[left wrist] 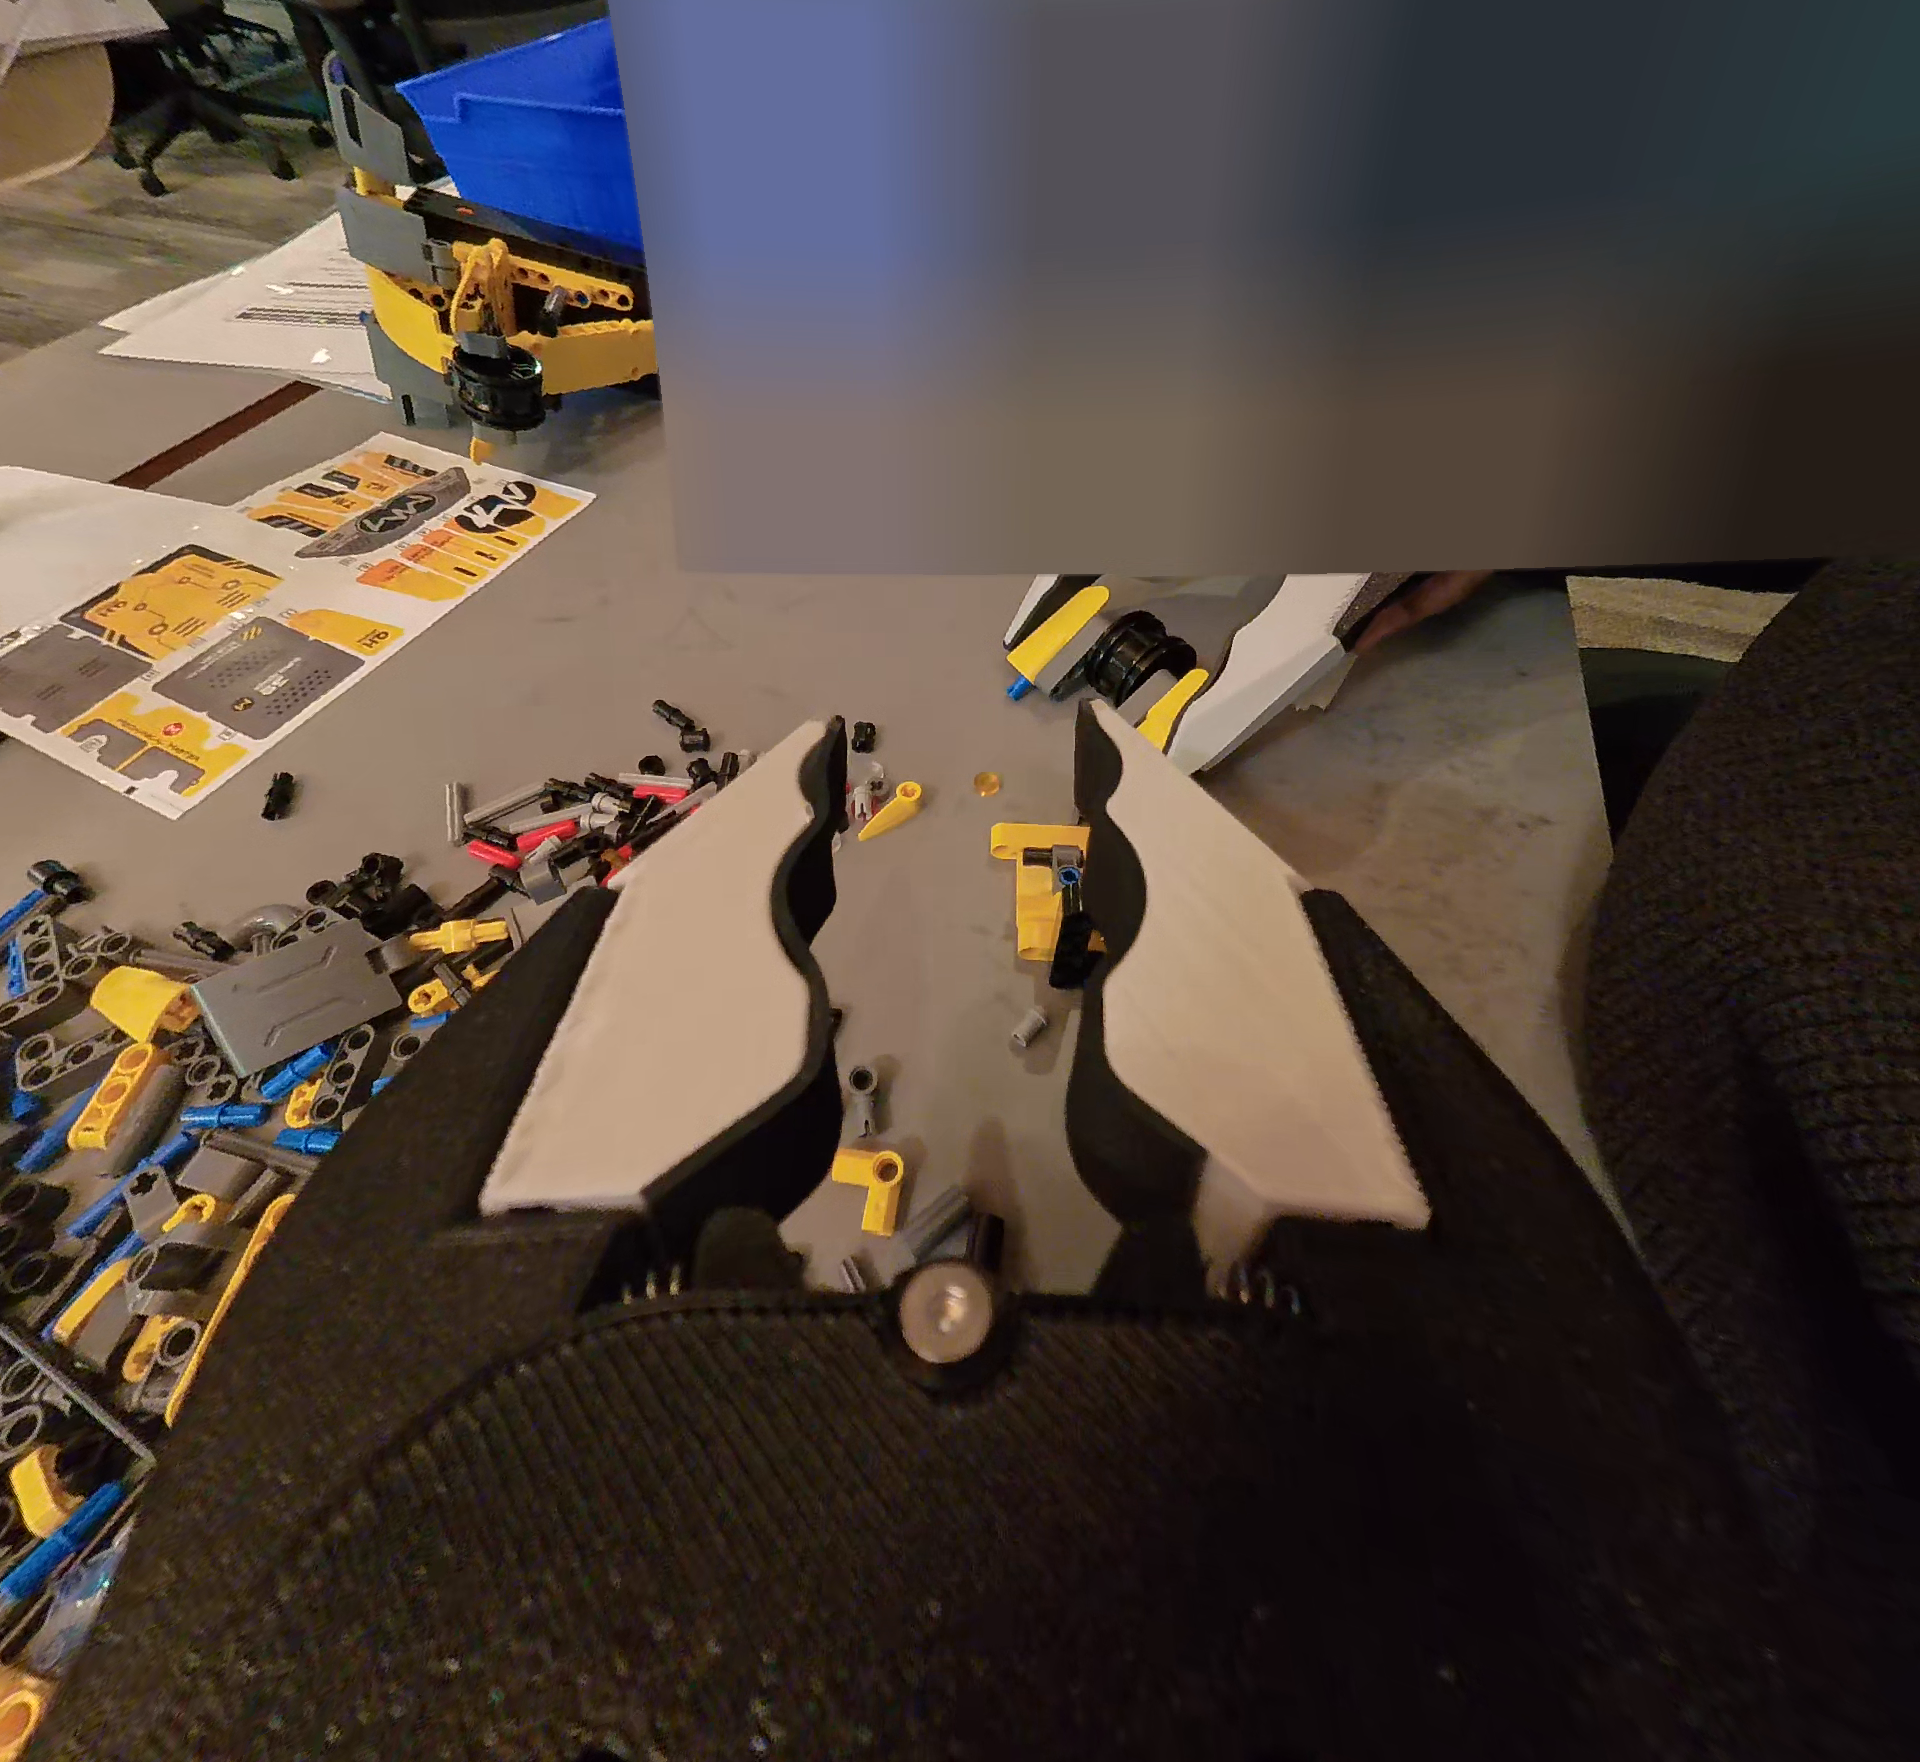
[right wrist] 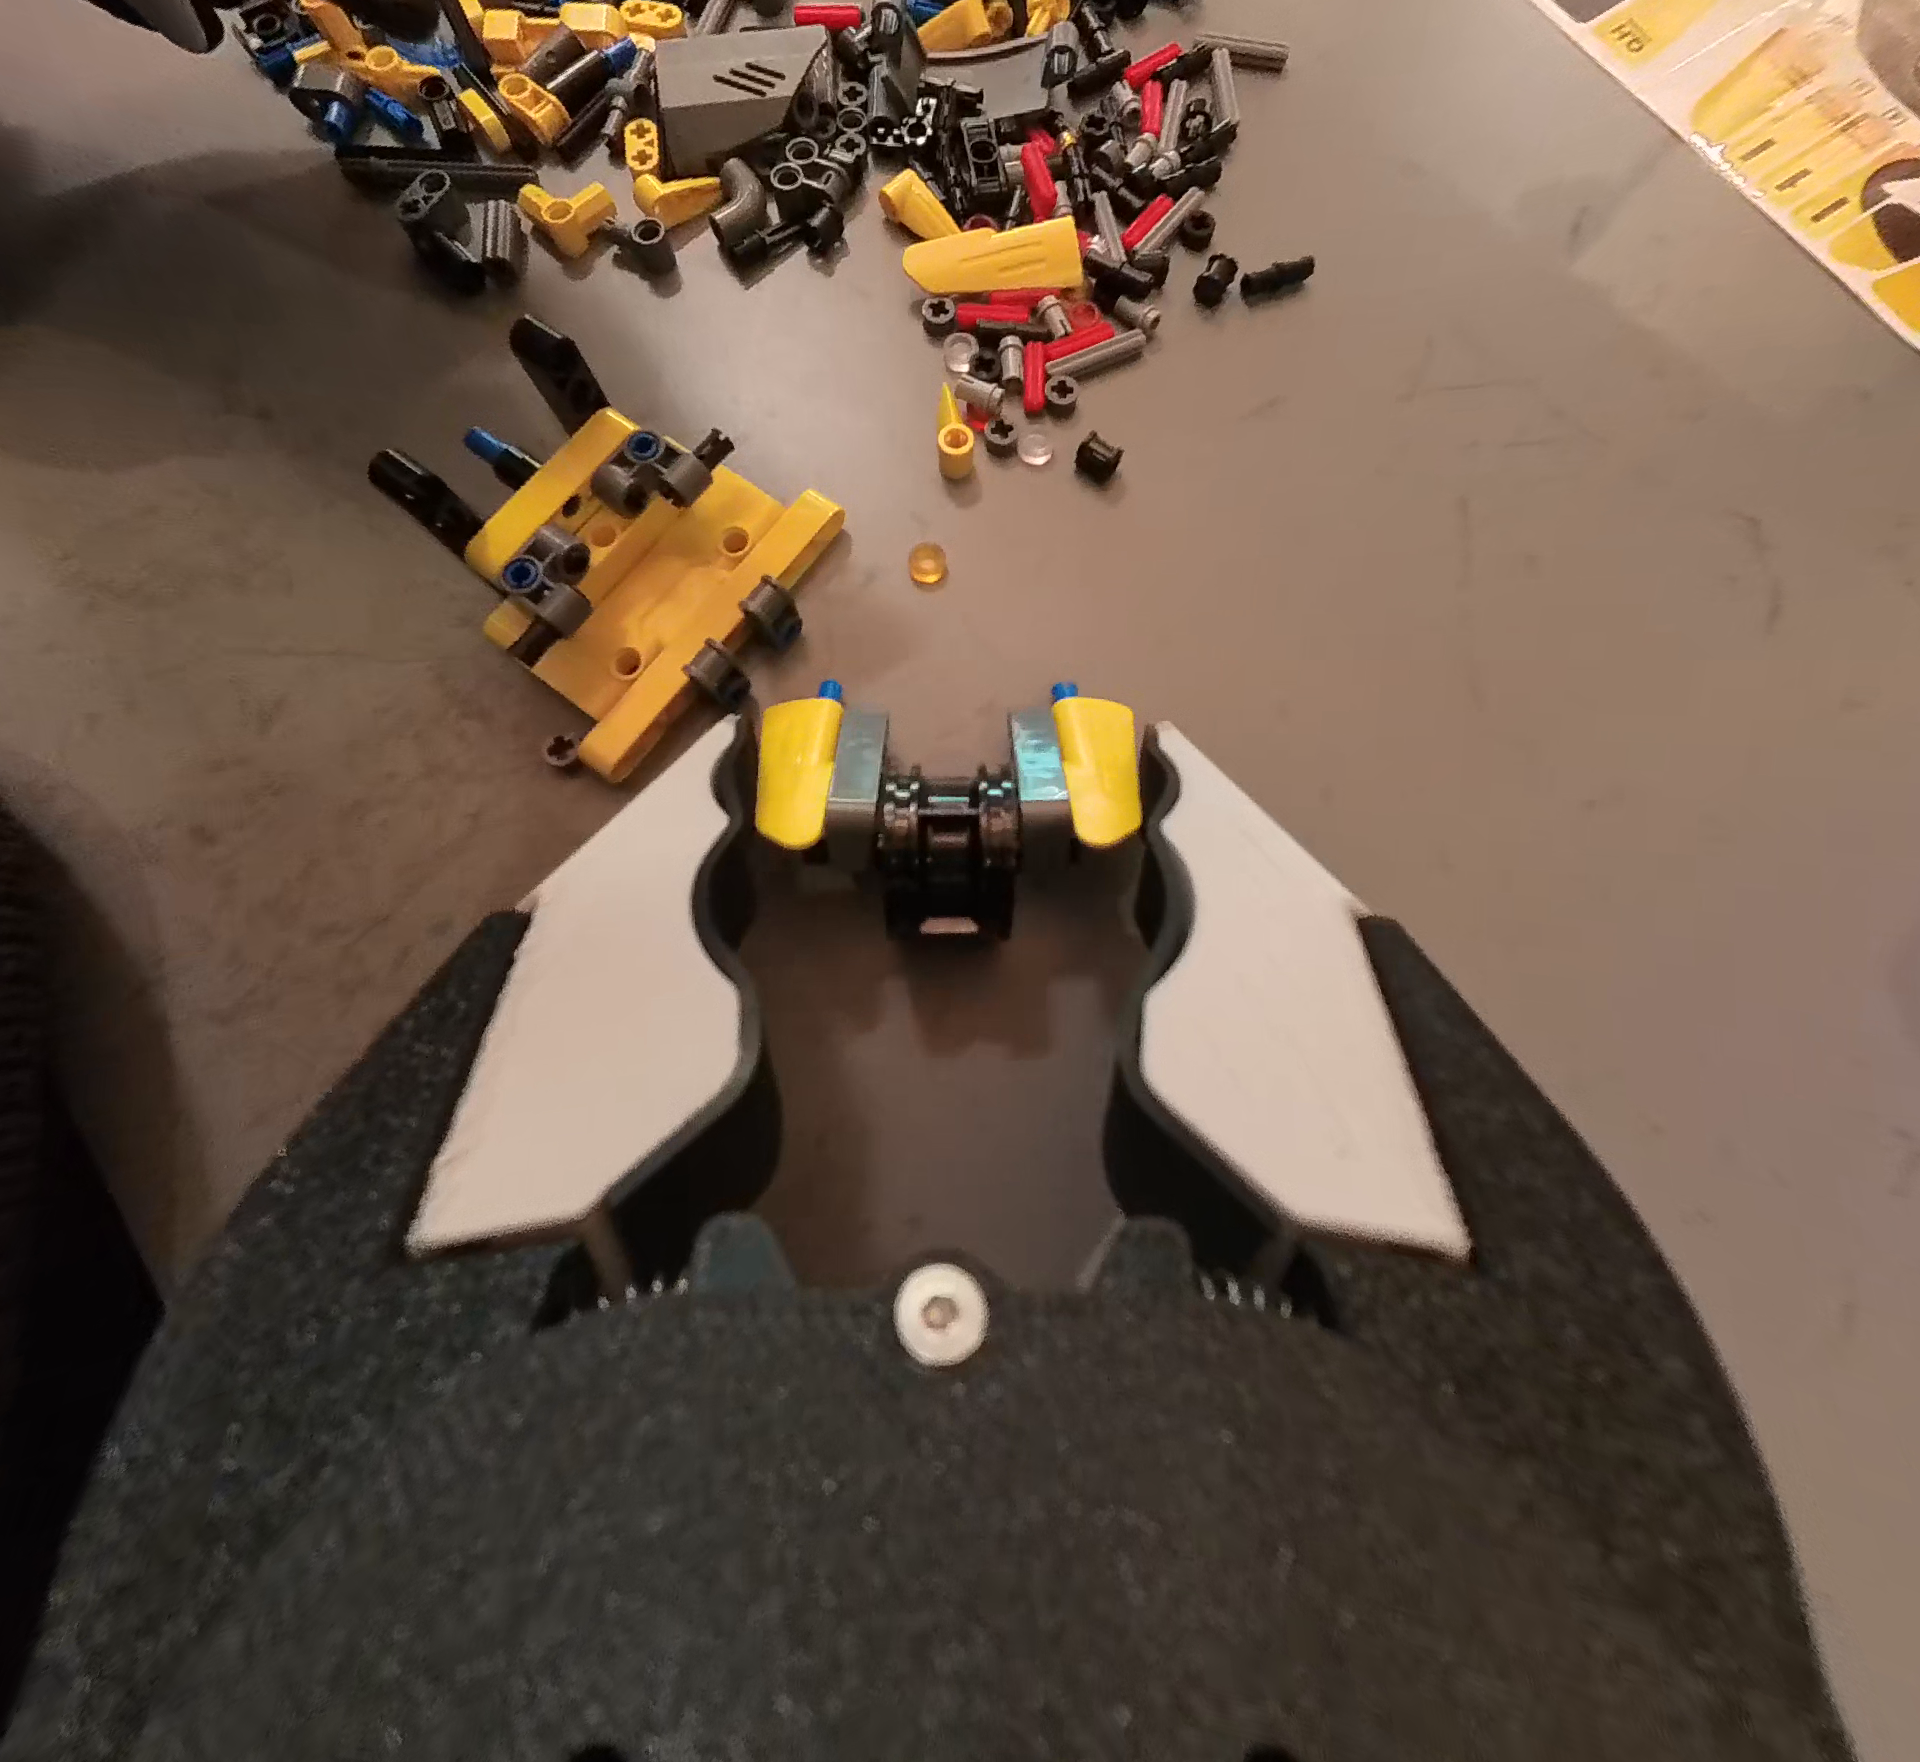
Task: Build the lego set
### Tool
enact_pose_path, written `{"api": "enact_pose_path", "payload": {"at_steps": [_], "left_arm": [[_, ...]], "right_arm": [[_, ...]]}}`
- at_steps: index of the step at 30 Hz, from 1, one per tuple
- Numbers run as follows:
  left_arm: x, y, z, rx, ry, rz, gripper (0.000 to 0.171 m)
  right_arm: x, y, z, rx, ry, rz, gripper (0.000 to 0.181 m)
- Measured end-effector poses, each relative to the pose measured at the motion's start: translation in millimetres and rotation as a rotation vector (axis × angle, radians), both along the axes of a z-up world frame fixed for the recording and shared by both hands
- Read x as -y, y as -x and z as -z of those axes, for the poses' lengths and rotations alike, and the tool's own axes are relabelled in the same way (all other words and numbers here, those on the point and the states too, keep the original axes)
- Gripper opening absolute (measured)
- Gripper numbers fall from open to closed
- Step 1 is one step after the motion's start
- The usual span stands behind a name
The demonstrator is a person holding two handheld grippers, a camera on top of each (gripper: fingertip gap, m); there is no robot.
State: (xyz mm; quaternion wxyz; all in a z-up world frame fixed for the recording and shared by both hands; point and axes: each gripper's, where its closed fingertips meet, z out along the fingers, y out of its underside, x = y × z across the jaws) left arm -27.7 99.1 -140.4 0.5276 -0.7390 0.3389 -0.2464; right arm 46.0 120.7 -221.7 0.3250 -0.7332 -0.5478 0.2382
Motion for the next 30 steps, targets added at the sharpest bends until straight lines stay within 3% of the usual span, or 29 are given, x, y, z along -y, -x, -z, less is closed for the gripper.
{"api": "enact_pose_path", "payload": {"at_steps": [10,15,18,23,30], "left_arm": [[4.5,-6.2,2.4,-0.011,0.006,0.034,0.047],[15.9,-25.5,5.2,0.054,0.106,0.061,0.084],[22.7,-36.2,28.1,-0.034,0.183,0.03,0.097],[28.4,-43.6,73.3,-0.292,0.27,0.01,0.089],[19.9,-45.6,83.3,-0.335,0.313,0.029,0.067]], "right_arm": [[0.2,-1.3,-1.2,-0.01,0.014,-0.042,0.072],[-8.5,-7.3,-19.9,-0.124,0.068,-0.06,0.071],[-5.8,-6.2,-30.8,-0.193,0.084,-0.115,0.071],[5.6,1.2,-30.6,-0.21,0.092,-0.251,0.071],[10.7,4.4,-28.0,-0.191,0.09,-0.356,0.072]]}}
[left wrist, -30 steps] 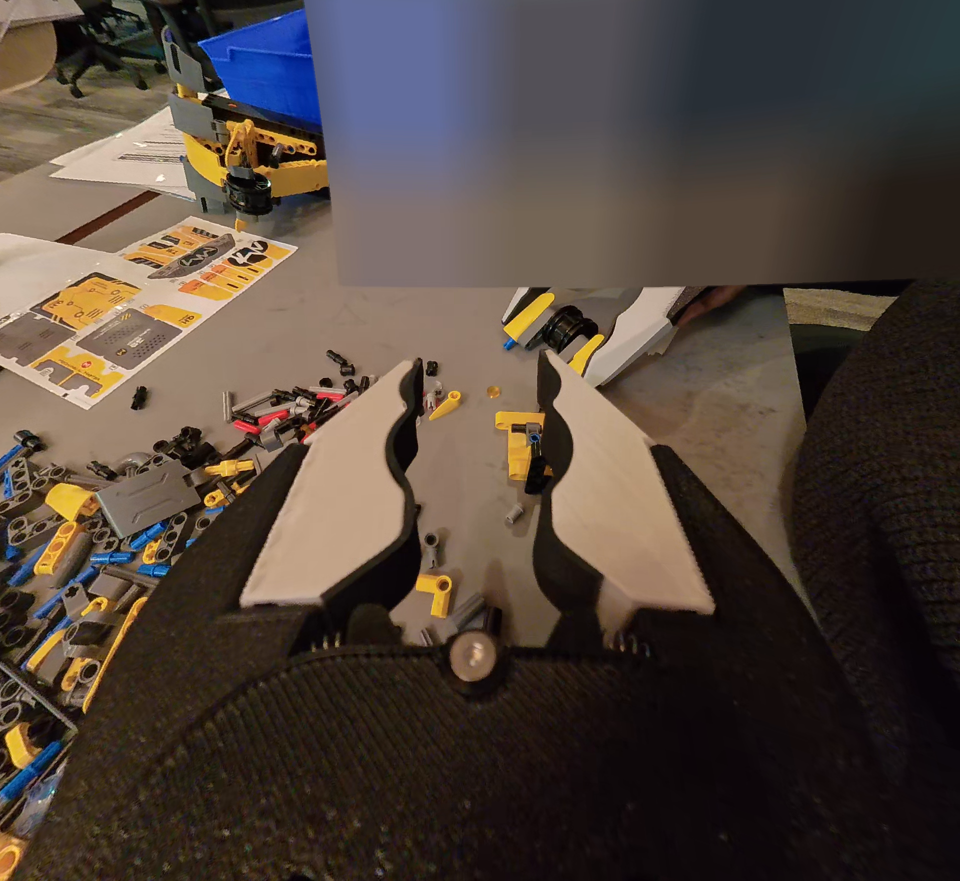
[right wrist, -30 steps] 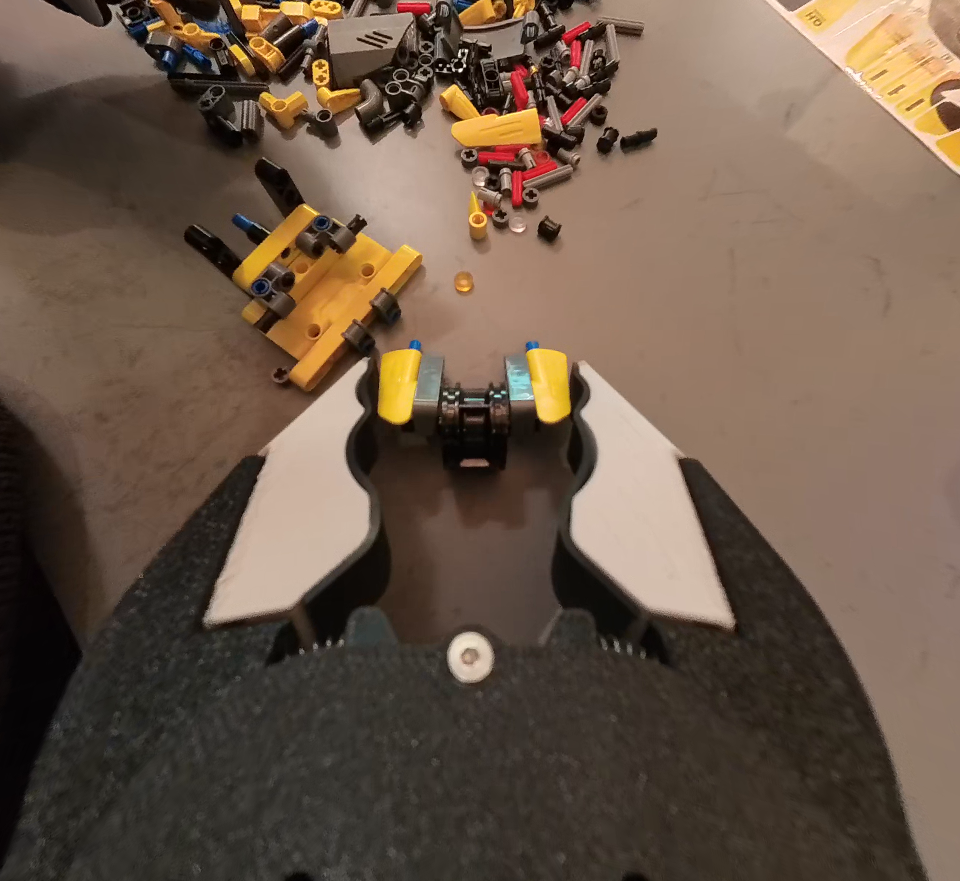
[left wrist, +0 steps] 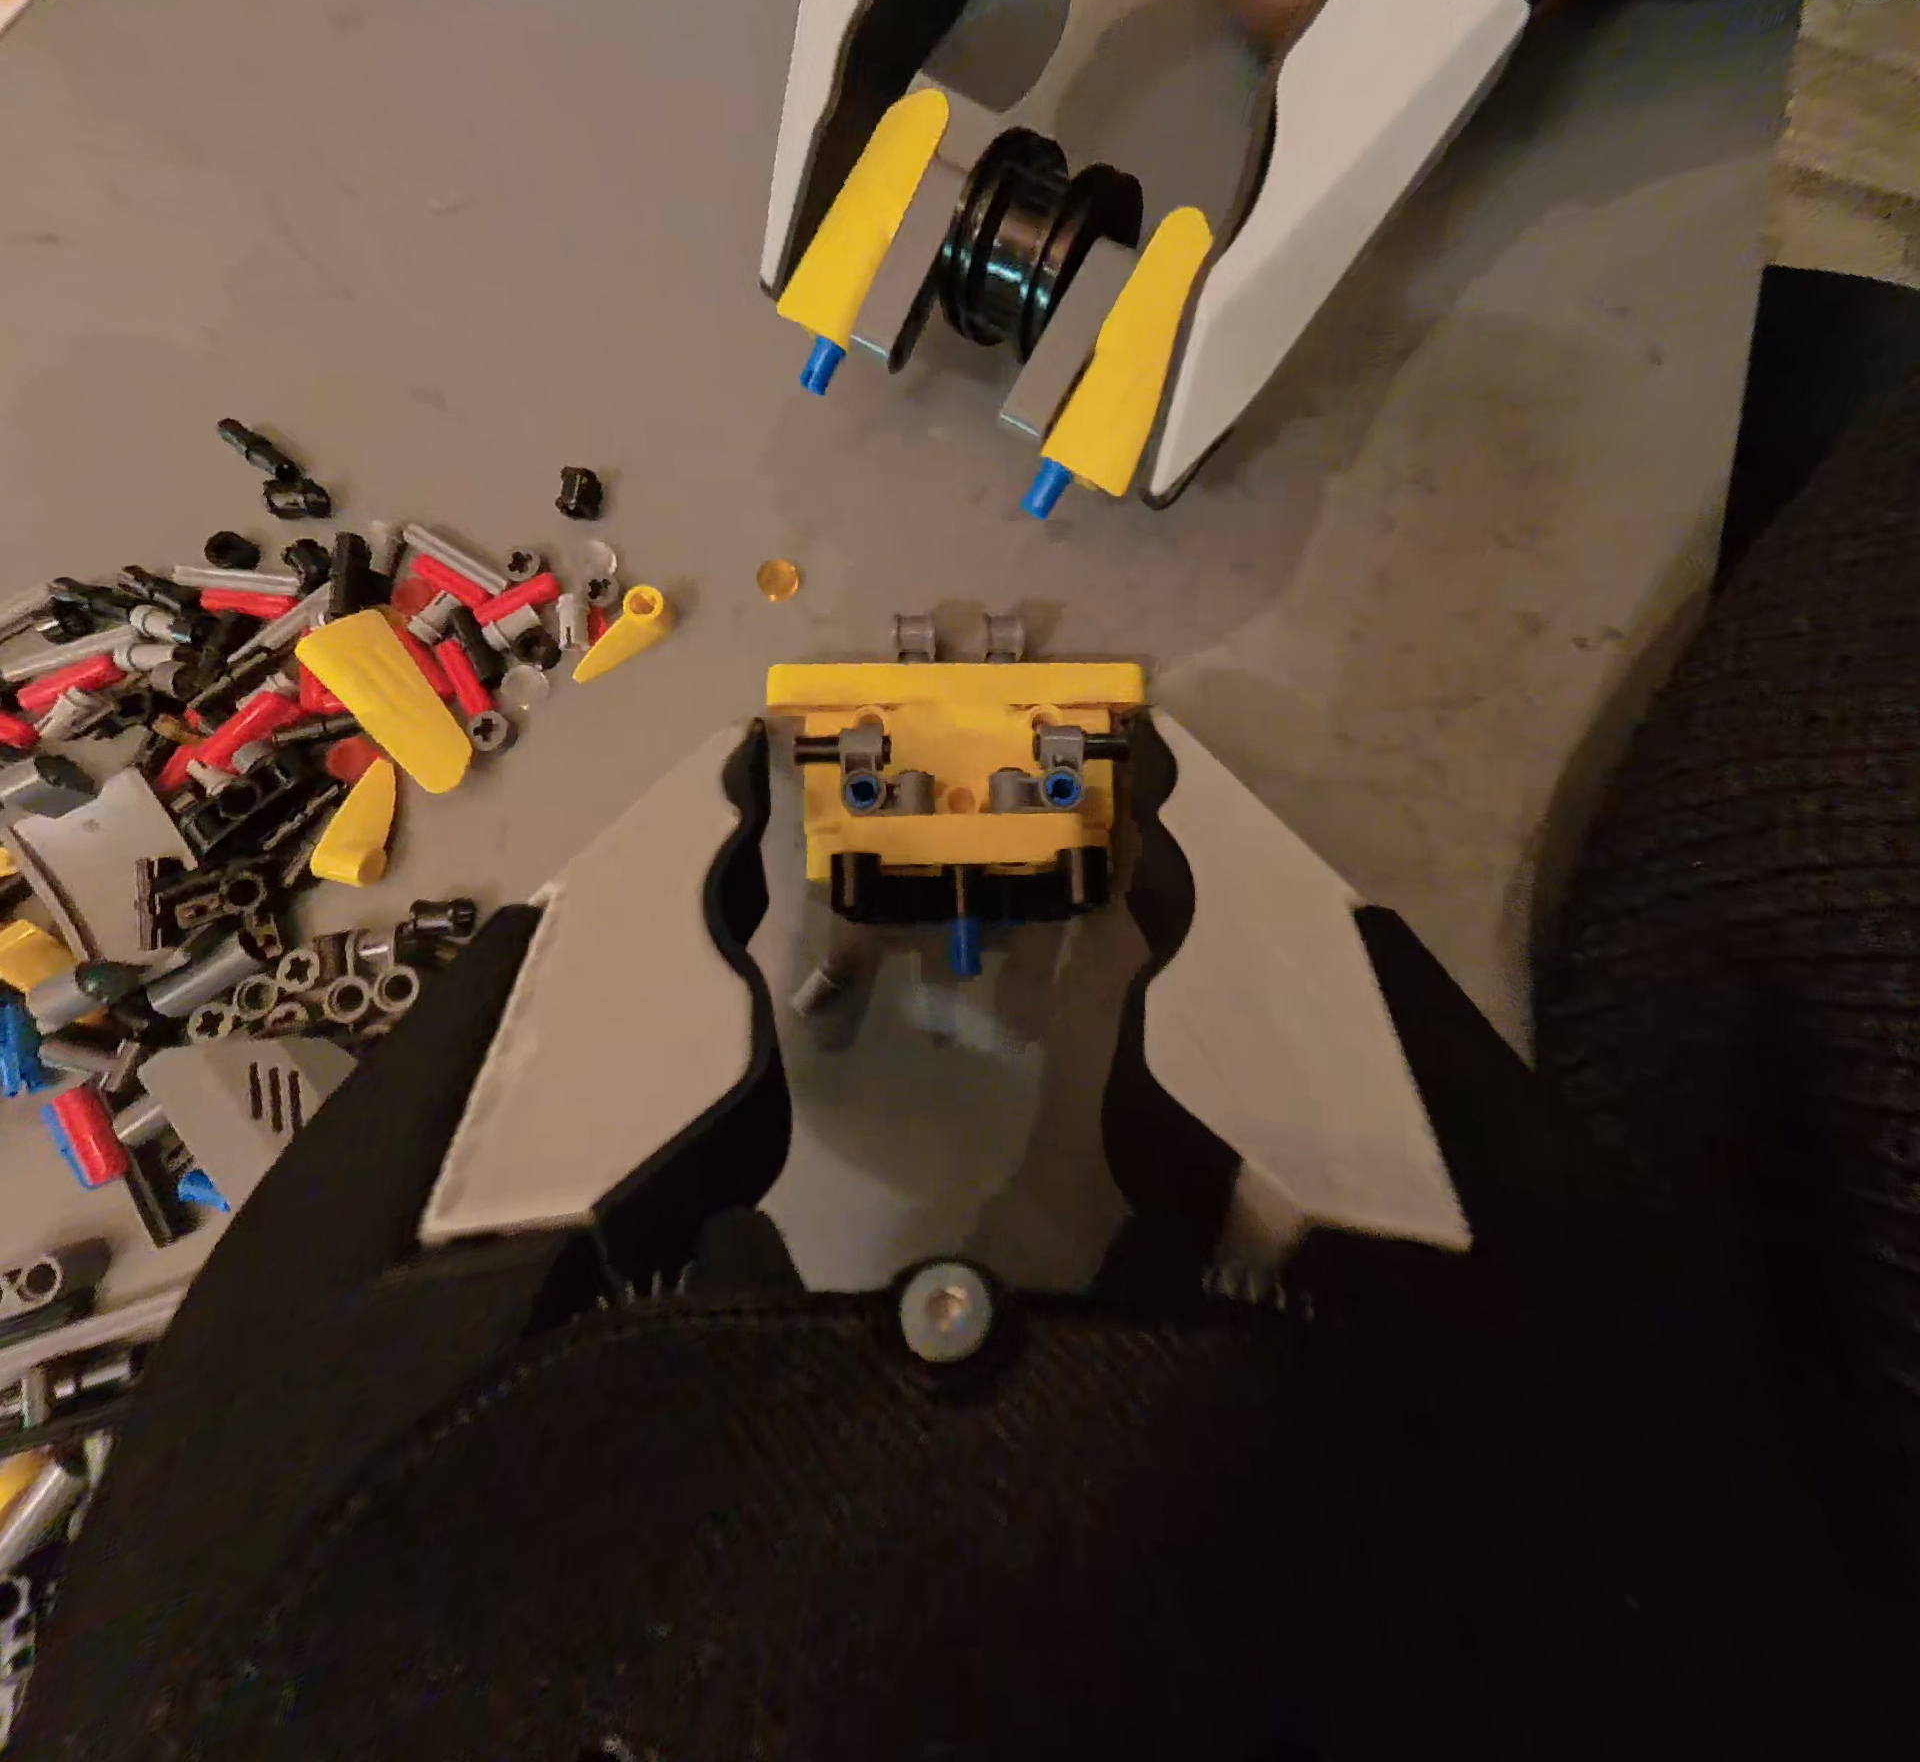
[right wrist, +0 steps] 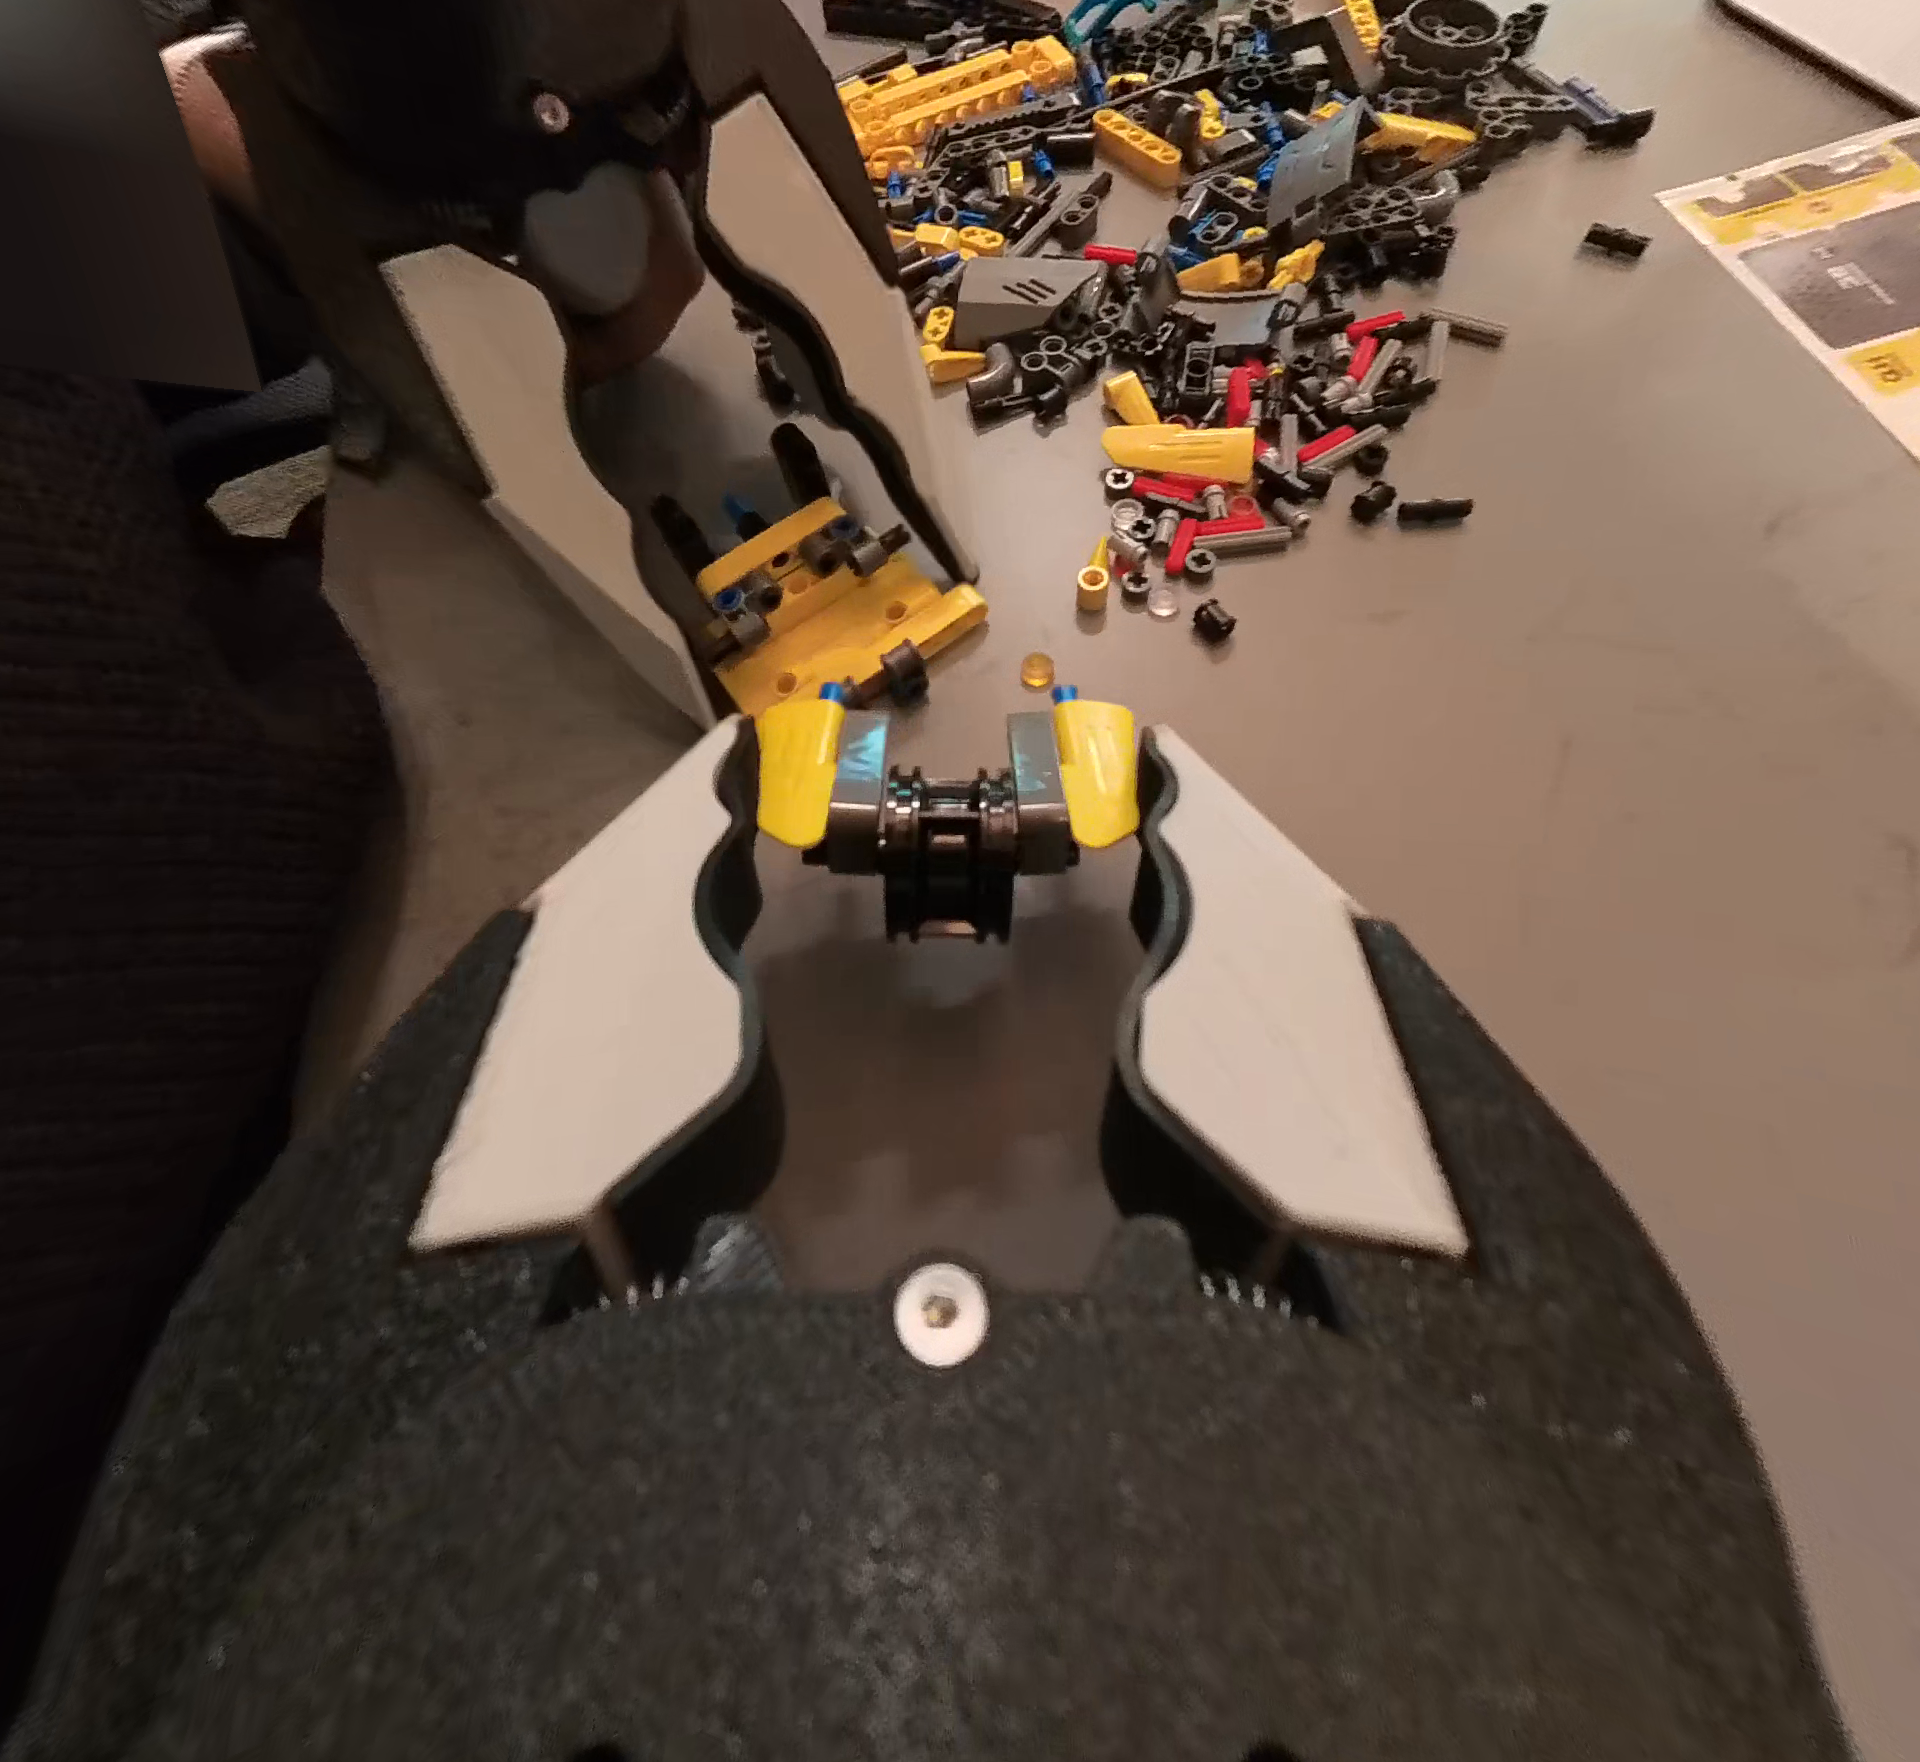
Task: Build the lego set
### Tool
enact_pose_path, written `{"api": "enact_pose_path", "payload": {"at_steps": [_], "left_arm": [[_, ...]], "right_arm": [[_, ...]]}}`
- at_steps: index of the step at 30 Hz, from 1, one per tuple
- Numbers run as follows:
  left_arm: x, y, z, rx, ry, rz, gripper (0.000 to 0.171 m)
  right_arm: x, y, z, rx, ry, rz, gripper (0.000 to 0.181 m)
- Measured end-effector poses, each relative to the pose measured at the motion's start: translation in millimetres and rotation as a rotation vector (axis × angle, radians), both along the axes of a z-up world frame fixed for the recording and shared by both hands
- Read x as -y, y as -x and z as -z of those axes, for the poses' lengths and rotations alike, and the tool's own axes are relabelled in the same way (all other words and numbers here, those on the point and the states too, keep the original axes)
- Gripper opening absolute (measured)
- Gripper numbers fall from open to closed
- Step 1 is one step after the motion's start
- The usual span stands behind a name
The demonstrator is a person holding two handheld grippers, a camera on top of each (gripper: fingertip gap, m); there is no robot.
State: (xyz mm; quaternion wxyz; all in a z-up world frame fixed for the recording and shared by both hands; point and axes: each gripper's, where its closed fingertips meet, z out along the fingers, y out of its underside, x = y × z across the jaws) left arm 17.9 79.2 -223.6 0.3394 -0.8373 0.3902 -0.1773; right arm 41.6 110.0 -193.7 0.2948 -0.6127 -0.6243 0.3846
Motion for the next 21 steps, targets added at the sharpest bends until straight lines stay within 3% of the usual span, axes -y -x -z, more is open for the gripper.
{"api": "enact_pose_path", "payload": {"at_steps": [1,7,11,21], "left_arm": [[0.6,-2.1,-0.2,0.004,0.003,0.016,0.06],[-2.0,-6.0,0.2,0.011,0.021,0.036,0.06],[5.2,-8.1,1.0,0.015,0.067,0.063,0.078],[4.9,1.8,3.4,-0.039,0.013,0.051,0.083]], "right_arm": [[0.9,-0.1,-0.3,-0.002,0.007,-0.008,0.072],[1.5,-1.4,-3.8,-0.023,0.039,-0.019,0.072],[0.4,-2.3,-2.5,-0.017,0.034,-0.015,0.072],[-0.8,-2.4,-2.8,-0.021,0.03,-0.005,0.072]]}}
